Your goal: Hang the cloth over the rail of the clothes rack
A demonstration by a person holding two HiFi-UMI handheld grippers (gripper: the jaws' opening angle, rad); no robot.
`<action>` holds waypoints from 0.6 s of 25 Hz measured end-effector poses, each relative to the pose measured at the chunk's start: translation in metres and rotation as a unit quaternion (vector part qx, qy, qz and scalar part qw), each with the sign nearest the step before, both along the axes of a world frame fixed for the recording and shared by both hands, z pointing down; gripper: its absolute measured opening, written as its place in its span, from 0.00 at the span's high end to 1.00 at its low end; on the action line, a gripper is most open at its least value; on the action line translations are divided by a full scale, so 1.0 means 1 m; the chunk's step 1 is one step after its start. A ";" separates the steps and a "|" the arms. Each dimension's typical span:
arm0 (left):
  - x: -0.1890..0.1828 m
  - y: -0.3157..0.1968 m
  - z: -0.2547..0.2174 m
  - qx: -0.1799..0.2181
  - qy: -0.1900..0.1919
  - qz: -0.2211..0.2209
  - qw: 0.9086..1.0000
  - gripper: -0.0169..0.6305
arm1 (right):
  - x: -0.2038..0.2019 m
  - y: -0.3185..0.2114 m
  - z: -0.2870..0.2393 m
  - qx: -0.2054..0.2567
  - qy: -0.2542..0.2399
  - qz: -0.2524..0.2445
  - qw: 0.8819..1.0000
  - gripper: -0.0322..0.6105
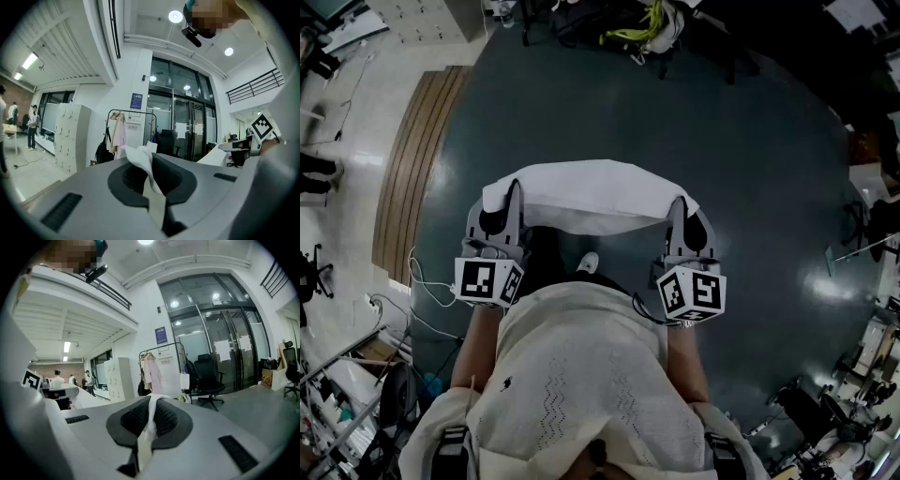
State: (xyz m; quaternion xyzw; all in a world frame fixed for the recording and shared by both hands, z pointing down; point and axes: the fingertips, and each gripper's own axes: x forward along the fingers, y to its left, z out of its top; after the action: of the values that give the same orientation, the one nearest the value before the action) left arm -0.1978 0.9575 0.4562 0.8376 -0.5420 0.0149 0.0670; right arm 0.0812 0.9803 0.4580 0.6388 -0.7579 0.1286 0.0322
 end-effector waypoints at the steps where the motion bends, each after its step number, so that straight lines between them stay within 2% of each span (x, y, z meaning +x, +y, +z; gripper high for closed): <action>1: -0.003 -0.011 0.003 0.000 0.000 0.000 1.000 0.94 | -0.004 -0.010 0.002 -0.001 0.002 -0.002 1.000 0.92; 9: -0.050 -0.128 0.020 -0.019 0.005 0.022 1.000 0.94 | -0.057 -0.112 0.019 -0.028 -0.002 0.020 0.999 0.92; 15: -0.102 -0.233 0.003 0.000 0.008 0.053 0.999 0.94 | -0.109 -0.205 -0.003 -0.013 -0.031 0.039 0.999 0.92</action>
State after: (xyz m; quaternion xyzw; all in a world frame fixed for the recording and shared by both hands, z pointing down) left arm -0.2996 0.7249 0.4588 0.8651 -0.4966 0.0119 0.0701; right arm -0.0279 0.7751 0.4554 0.6628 -0.7316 0.1592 0.0121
